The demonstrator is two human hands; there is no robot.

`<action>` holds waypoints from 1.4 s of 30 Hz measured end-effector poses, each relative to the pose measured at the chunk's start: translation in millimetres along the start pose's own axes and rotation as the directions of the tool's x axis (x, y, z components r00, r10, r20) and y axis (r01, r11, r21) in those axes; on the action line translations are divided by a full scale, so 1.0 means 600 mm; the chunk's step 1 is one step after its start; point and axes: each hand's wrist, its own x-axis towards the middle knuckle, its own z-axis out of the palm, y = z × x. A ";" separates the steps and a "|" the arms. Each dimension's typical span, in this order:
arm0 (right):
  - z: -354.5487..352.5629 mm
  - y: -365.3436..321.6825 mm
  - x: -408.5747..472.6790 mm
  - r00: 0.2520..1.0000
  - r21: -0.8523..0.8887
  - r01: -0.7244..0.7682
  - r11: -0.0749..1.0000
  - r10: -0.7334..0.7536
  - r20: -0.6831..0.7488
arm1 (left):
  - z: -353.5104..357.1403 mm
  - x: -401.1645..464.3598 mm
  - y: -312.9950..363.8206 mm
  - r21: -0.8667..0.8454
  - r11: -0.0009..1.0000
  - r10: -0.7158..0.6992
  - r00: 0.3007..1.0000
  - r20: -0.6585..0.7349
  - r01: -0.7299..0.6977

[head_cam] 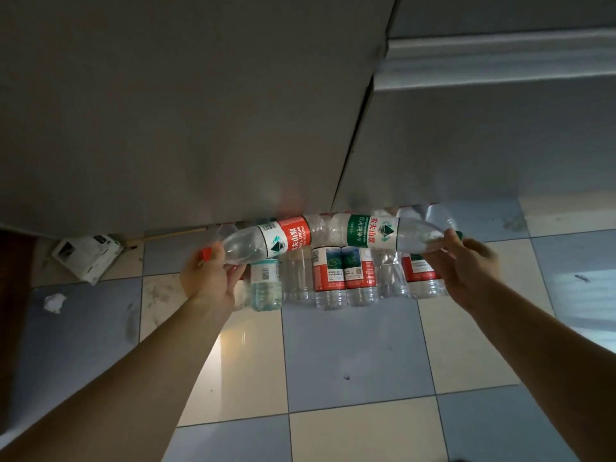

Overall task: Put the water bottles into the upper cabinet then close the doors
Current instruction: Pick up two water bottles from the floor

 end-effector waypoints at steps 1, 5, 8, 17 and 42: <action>-0.004 -0.003 -0.012 1.000 -0.021 0.017 1.000 -0.017 0.003 | -0.006 -0.010 0.004 0.017 1.000 0.019 1.000 0.024 -0.019; -0.016 -0.022 -0.068 0.995 -0.156 0.095 0.983 -0.097 0.000 | -0.034 -0.041 0.031 0.111 0.987 0.106 0.989 0.106 -0.118; -0.023 -0.027 -0.117 0.985 -0.257 0.170 0.951 -0.166 0.038 | -0.057 -0.077 0.055 0.232 0.937 0.210 0.952 0.224 -0.261; -0.005 0.031 -0.240 0.861 -0.606 0.493 0.624 -0.251 0.442 | -0.081 -0.179 0.053 0.507 0.392 0.222 0.614 0.758 -0.768; -0.024 0.191 -0.271 0.772 -0.677 0.636 0.371 -0.311 0.554 | -0.146 -0.176 -0.081 0.526 0.162 0.142 0.547 0.825 -0.835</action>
